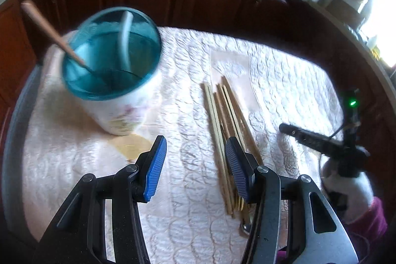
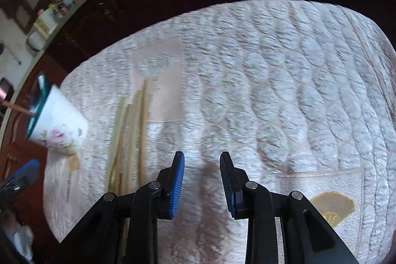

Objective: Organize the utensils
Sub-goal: 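Move both tools back to the chopstick bundle and grasp one chopstick each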

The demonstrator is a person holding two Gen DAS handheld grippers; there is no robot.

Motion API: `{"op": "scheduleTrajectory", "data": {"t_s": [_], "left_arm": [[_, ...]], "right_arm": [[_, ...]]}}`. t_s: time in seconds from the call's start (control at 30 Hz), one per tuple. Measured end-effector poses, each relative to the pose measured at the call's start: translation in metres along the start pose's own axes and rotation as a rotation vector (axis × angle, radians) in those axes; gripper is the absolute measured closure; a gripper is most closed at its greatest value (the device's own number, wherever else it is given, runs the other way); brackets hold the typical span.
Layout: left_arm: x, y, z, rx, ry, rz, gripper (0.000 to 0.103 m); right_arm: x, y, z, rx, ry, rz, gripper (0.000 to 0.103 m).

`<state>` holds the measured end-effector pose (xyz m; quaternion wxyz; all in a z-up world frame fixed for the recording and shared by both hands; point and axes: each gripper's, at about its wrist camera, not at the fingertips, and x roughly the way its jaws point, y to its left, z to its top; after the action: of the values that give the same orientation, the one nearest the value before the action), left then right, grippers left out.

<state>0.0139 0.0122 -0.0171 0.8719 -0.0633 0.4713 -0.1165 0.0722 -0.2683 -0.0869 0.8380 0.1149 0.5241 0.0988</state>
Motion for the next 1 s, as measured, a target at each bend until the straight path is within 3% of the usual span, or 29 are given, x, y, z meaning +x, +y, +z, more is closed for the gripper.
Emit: {"op": "scheduleTrajectory", "data": {"t_s": [0.13,0.3,0.5,0.67,1.0], "left_arm": [[0.028,-0.011,0.006,0.019,0.027,-0.022,0.057],[0.056,-0.018,0.019,0.006,0.044,-0.048,0.071],[0.097,-0.023,0.027,0.007,0.101,-0.013,0.085],[0.123,-0.02,0.028,-0.001,0.153,0.024,0.087],[0.136,-0.021,0.039,-0.002,0.154,0.014,0.087]], "right_arm": [[0.002,0.025,0.001,-0.046,0.003,0.055,0.075],[0.009,0.037,0.005,-0.045,0.006,0.077,0.075],[0.012,0.033,0.007,-0.029,0.01,0.082,0.075],[0.007,0.021,0.006,-0.016,0.019,0.081,0.074],[0.015,0.032,0.012,-0.031,0.027,0.099,0.074]]}}
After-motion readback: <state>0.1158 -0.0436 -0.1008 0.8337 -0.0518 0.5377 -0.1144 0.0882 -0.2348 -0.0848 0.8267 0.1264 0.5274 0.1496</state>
